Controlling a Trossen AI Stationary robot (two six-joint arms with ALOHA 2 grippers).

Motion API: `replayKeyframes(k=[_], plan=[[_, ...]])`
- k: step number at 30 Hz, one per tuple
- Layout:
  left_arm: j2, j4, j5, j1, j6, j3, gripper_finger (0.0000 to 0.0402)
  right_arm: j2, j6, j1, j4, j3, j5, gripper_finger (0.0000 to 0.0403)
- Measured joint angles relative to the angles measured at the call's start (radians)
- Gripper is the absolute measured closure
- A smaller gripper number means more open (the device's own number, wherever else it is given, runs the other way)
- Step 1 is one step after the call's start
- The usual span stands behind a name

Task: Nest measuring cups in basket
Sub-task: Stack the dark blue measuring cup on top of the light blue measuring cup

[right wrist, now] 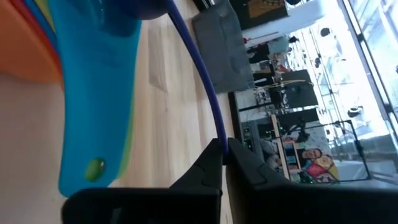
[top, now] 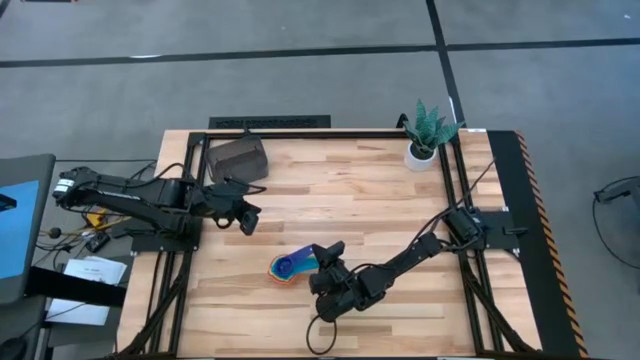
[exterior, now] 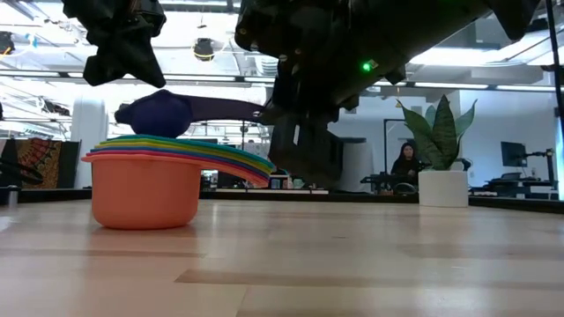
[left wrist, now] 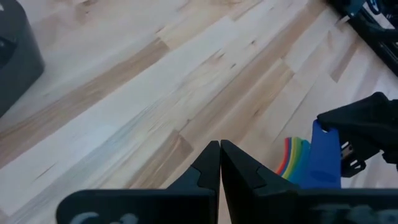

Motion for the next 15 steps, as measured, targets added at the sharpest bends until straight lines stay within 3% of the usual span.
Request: replayKeyframes(k=[15], plan=[[0.0,0.0,0.0,0.0,-0.015,0.0,0.0401,0.0,-0.014,-0.001,-0.01,0.0,-0.023,0.0312]])
